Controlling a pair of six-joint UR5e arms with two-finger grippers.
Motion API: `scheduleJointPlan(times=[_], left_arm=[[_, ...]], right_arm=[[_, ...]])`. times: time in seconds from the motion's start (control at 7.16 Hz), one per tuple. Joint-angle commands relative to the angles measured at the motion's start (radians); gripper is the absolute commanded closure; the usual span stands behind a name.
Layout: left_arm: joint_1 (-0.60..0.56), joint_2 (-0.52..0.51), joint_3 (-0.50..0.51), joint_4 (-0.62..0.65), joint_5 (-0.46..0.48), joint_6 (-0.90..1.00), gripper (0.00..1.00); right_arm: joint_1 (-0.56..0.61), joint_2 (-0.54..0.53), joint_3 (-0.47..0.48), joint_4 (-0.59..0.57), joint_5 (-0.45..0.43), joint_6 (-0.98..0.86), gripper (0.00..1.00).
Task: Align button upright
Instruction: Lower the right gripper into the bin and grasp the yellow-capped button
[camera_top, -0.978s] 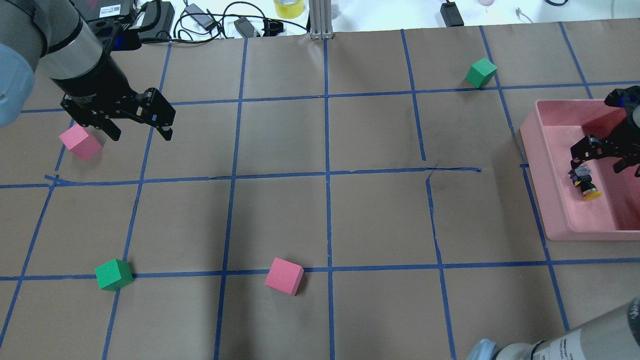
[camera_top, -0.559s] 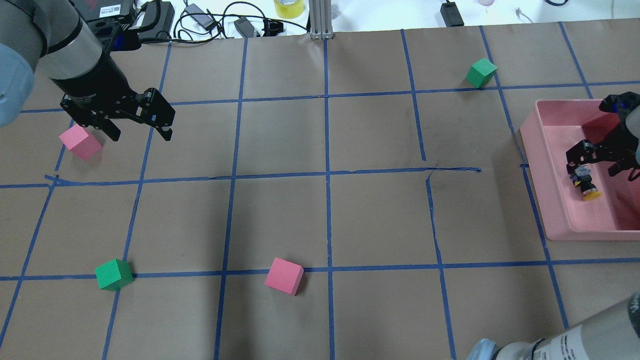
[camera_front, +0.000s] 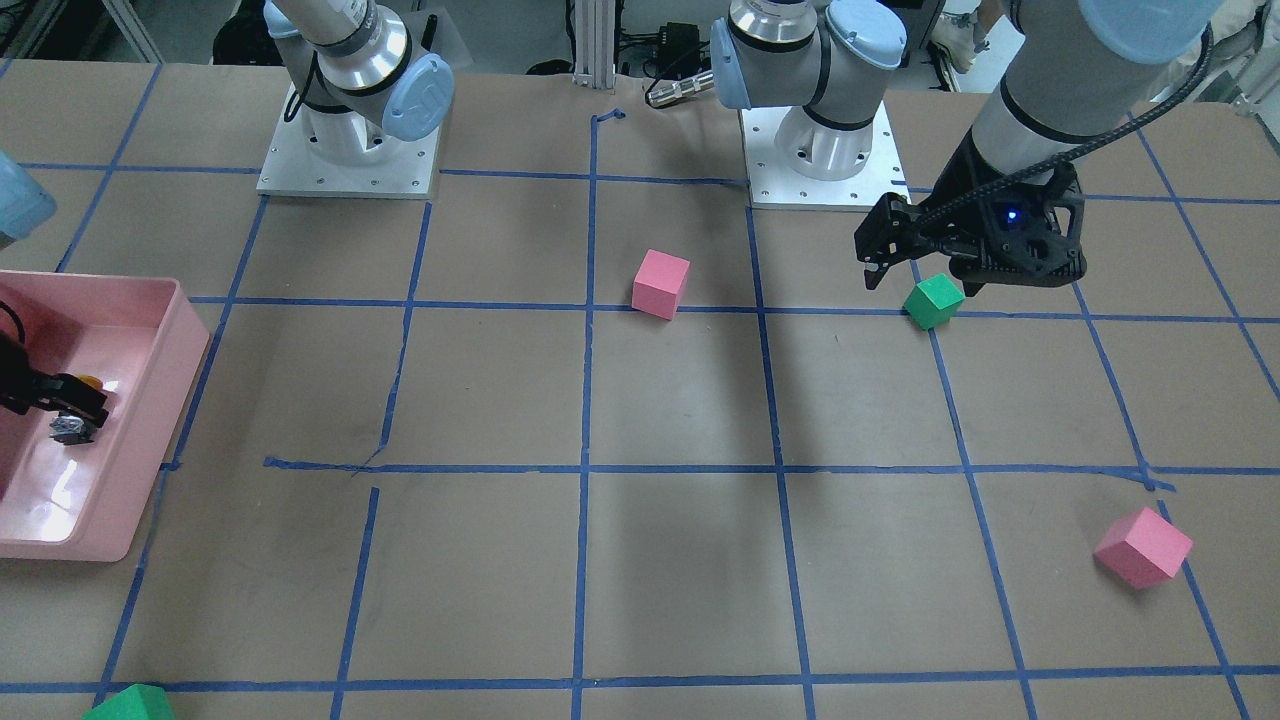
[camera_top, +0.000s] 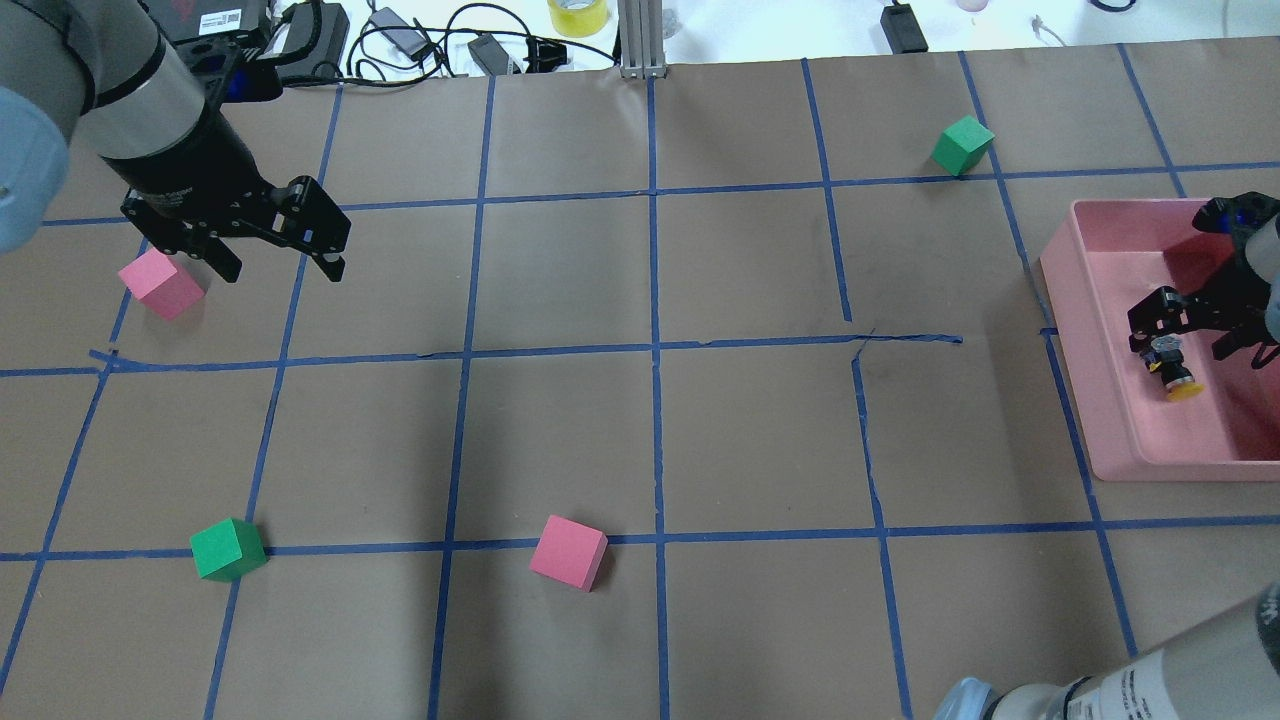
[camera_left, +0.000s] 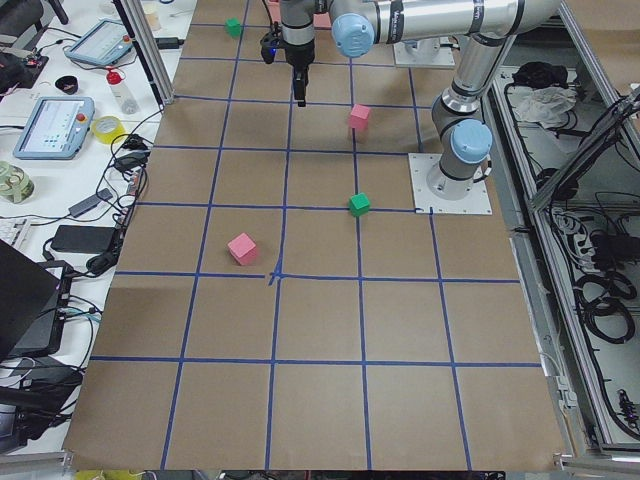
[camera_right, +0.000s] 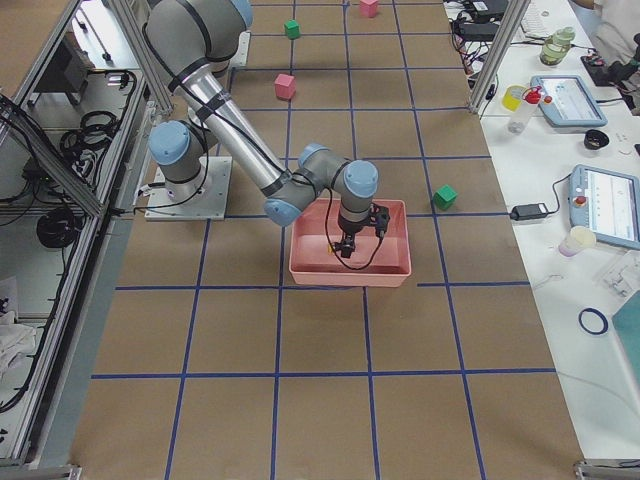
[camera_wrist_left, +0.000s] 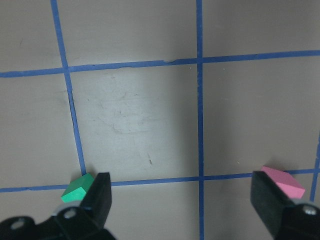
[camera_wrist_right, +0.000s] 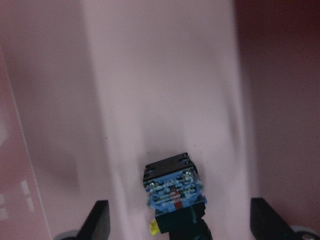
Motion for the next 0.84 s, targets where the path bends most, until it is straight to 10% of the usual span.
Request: scheduleJointPlan(times=[0.0, 0.28, 0.7], left_arm=[[0.0, -0.001, 0.0, 0.0, 0.0, 0.0, 0.0], [0.0, -0.002, 0.0, 0.0, 0.001, 0.0, 0.0], [0.0, -0.002, 0.0, 0.001, 0.001, 0.0, 0.0]], right_arm=[[0.0, 0.004, -0.001, -0.002, -0.002, -0.007, 0.07], [0.001, 0.02, 0.001, -0.019, -0.006, -0.014, 0.25], [0.0, 0.01, -0.001, -0.007, -0.003, -0.034, 0.98]])
